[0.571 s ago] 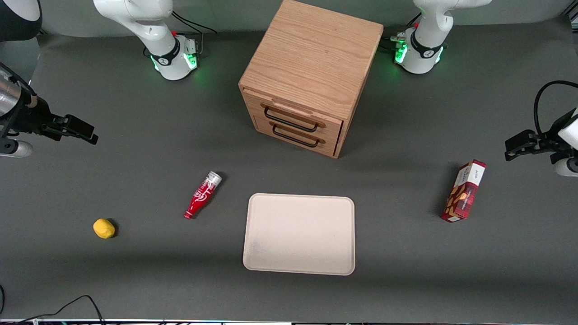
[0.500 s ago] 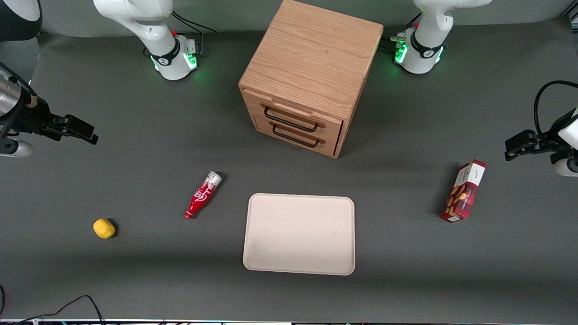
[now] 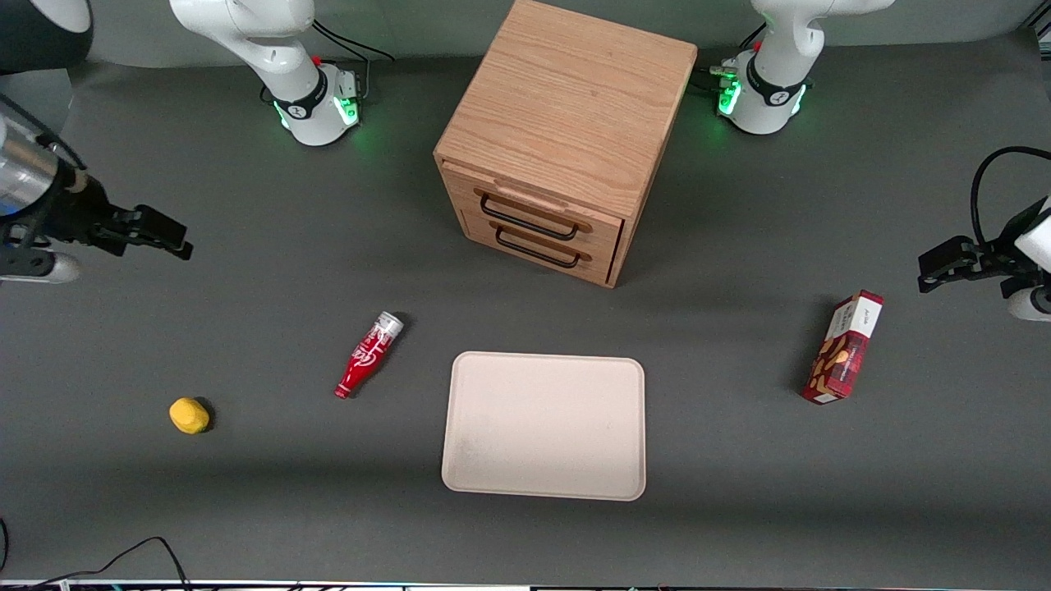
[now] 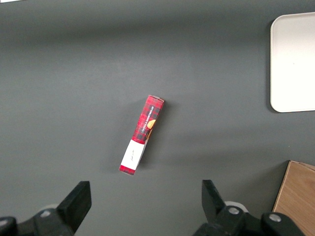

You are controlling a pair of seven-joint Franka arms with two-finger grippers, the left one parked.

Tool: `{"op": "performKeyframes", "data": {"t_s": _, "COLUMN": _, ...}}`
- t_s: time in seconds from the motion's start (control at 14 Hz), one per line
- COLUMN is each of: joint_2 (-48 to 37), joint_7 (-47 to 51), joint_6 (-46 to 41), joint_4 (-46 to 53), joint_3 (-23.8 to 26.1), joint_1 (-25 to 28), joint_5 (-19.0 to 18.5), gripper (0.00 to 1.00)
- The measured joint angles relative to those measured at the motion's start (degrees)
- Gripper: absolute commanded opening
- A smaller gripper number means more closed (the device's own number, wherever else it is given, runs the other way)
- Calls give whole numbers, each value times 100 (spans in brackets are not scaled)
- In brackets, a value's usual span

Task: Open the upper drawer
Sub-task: 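Move the right gripper to the upper drawer's black handle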

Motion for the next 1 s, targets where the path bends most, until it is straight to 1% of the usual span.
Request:
{"op": "performKeyframes", "data": {"t_s": 0.14, "joint_2": 27, "joint_7": -404, "joint_6": 1, "joint_4": -6, "joint_3": 516, "joint_1": 27, "joint_5": 179, "gripper": 100}}
{"op": "performKeyframes", "data": {"t_s": 0.36, "joint_2": 239, "joint_7": -957, "joint_6": 121, "joint_4": -17, "joint_3": 1445, "joint_1": 65, "joint_5": 249, "gripper": 100}}
{"op": "performKeyframes", "data": {"t_s": 0.5, "joint_2": 491, "joint_7": -1033, "joint_6": 417, "joint_4": -26, "joint_3": 2112, "joint_1": 81, "joint_5": 258, "gripper": 100}}
{"op": "performKeyframes", "data": {"t_s": 0.71, "joint_2": 1010, "joint_7": -1052, "joint_6": 1144, "joint_4": -85, "joint_3": 3106, "joint_1": 112, "joint_5": 185, "gripper": 100}}
{"op": "performKeyframes", "data": {"t_s": 0.86, "joint_2": 1400, "joint_7": -1396, "joint_6": 1509, "joint_4": -146, "joint_3": 3328, "joint_1": 207, "joint_5": 3, "gripper": 100}}
{"op": "performKeyframes", "data": {"t_s": 1.0, "joint_2": 1845, "joint_7": -1778, "joint_6": 1893, "joint_4": -163, "joint_3": 3332, "joint_1": 324, "joint_5": -221, "gripper": 100}}
